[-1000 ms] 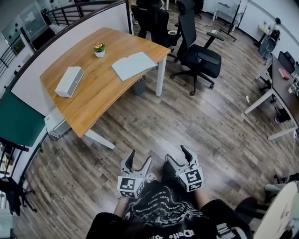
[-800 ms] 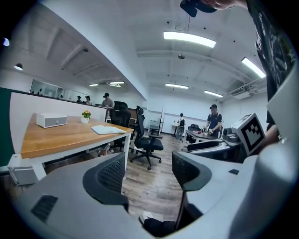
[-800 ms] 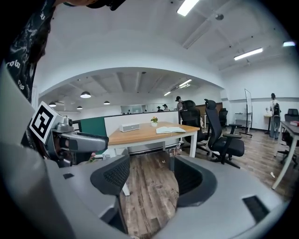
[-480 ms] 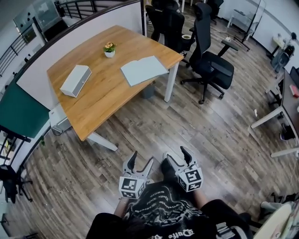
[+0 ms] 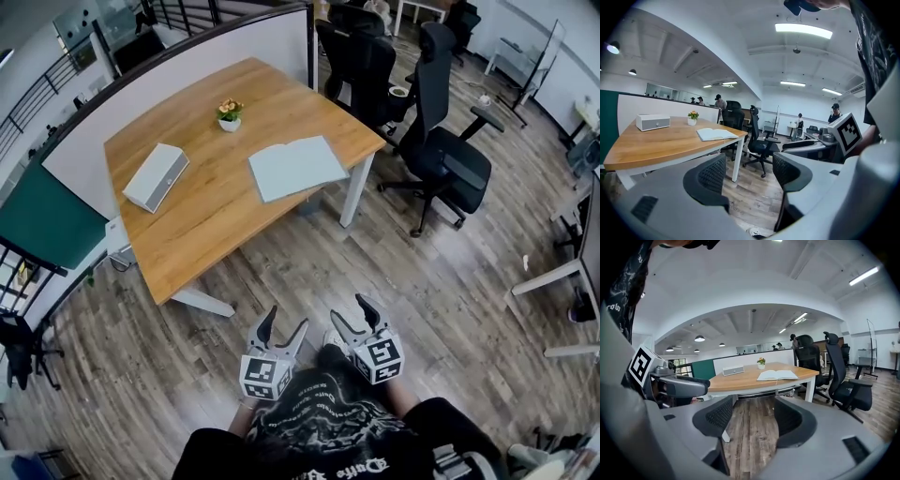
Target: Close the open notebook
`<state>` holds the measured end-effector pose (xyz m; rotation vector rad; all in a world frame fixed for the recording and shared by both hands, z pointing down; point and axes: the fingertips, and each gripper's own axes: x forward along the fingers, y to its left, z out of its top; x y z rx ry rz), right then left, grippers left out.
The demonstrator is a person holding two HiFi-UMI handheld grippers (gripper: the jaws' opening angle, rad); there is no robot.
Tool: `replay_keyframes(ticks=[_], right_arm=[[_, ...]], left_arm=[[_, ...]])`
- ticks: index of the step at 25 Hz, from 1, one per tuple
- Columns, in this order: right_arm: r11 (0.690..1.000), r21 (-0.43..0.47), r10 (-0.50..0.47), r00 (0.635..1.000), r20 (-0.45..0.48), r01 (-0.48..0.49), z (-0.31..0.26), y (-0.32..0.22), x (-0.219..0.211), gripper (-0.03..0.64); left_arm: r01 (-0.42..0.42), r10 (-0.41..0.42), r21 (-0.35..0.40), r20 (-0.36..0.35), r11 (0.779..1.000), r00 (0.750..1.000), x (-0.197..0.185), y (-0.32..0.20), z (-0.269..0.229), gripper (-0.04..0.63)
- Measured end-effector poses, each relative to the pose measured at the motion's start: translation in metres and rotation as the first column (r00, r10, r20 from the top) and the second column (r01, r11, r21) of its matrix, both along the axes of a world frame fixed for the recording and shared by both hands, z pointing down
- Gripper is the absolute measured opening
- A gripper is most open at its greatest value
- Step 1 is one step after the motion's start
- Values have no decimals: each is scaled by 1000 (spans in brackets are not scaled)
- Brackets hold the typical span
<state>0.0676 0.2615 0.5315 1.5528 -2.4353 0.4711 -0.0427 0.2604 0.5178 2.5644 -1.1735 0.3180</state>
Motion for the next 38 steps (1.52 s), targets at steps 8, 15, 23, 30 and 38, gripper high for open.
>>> replay_keyframes(ticks=[8, 15, 23, 30, 38], right_arm=[[998, -16, -60, 998, -18, 60, 6, -52, 62, 264], [997, -39, -74, 997, -26, 73, 15, -72, 92, 261], [993, -73, -92, 996, -21, 90, 27, -75, 100, 261], [996, -87, -31, 999, -28, 29, 33, -99, 114, 261], [994, -100, 30, 999, -34, -34, 36, -152, 118, 261]], left_arm=[[34, -34, -16, -2, 999, 999, 66, -50, 4, 314], [41, -40, -29, 2, 999, 999, 100, -72, 10, 315], [31, -31, -43, 12, 999, 999, 118, -86, 14, 315], [17, -16, -41, 15, 999, 1000, 119, -121, 19, 314], [-26, 27, -46, 9, 999, 1000, 120, -183, 21, 314]])
